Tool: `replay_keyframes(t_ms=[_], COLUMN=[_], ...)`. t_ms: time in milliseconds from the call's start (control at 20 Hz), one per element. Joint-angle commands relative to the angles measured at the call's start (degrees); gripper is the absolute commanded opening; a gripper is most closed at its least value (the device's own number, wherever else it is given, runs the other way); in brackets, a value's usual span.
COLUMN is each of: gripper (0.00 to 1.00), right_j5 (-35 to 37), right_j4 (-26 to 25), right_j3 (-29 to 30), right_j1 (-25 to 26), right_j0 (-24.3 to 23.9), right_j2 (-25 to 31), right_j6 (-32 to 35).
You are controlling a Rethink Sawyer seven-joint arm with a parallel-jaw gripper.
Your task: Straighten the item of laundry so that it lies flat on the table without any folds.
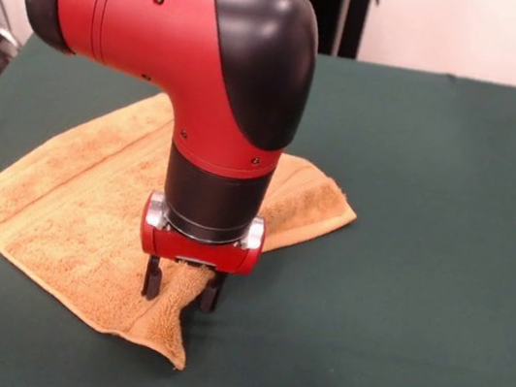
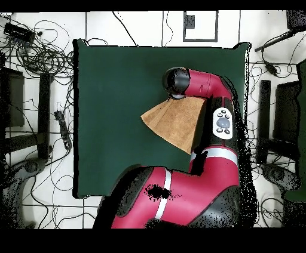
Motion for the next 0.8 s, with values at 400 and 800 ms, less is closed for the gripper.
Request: replay_keyframes(t_ms=[400,800], gripper=[1.0,1.0], right_j5=[-5.72,-3.11], right_j4=[-0.05,0.26], right_j3=[0.85,4.49], right_j1=[4.3,0.39], right_j0=[-0.44,0.14], right_j2=[6.94,6.65], right_j6=[3.3,2.91])
